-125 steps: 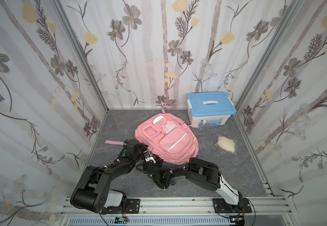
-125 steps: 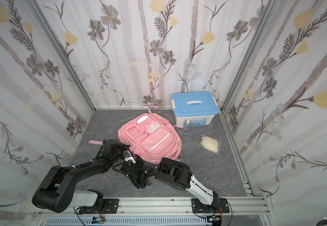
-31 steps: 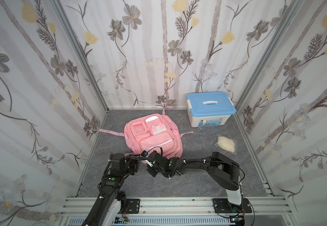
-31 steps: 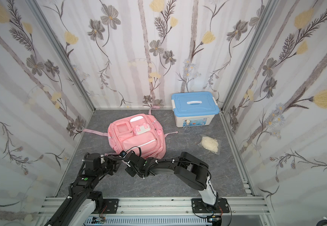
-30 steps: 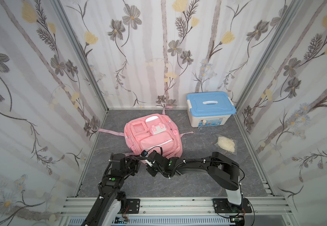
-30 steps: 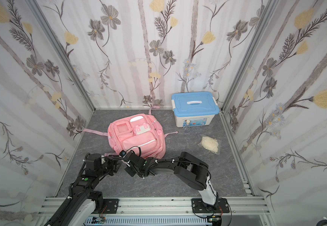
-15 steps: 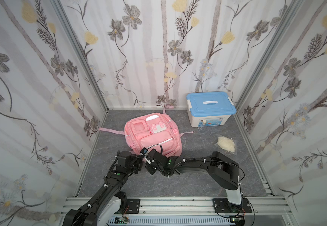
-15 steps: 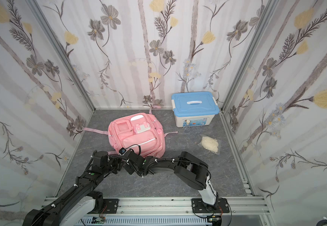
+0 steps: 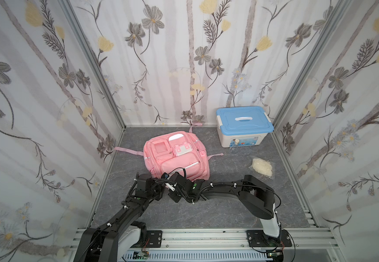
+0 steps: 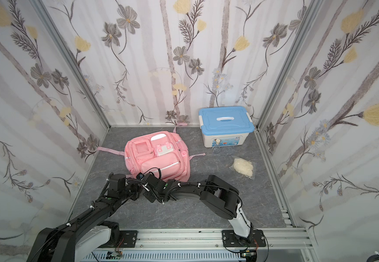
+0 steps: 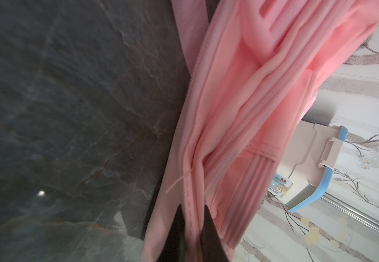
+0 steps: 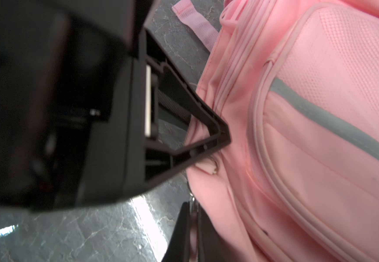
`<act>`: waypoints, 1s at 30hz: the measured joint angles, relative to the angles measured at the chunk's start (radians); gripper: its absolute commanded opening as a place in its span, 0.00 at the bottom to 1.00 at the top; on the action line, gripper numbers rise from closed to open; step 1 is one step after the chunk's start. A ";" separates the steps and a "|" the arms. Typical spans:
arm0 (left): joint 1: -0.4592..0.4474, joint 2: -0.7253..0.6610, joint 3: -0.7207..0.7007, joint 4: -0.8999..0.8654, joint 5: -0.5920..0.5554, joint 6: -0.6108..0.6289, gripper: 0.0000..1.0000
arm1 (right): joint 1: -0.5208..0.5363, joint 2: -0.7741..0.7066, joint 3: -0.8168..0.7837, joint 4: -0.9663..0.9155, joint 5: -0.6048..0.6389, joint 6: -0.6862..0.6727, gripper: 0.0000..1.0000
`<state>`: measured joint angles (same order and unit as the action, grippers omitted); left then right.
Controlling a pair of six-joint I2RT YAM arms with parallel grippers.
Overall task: Zip up the backpack
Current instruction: Zip the zipper on the backpack.
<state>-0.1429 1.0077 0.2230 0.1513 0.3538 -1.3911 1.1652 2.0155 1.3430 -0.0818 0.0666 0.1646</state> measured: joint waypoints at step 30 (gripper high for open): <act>0.470 -0.054 0.096 -0.324 0.288 0.294 0.00 | -0.292 -0.243 -0.246 -0.090 0.014 -0.296 0.00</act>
<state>0.3267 0.9539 0.3187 -0.1726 0.6415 -1.0969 0.8734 1.7729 1.0969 -0.1722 0.0807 -0.1310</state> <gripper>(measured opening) 0.101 0.076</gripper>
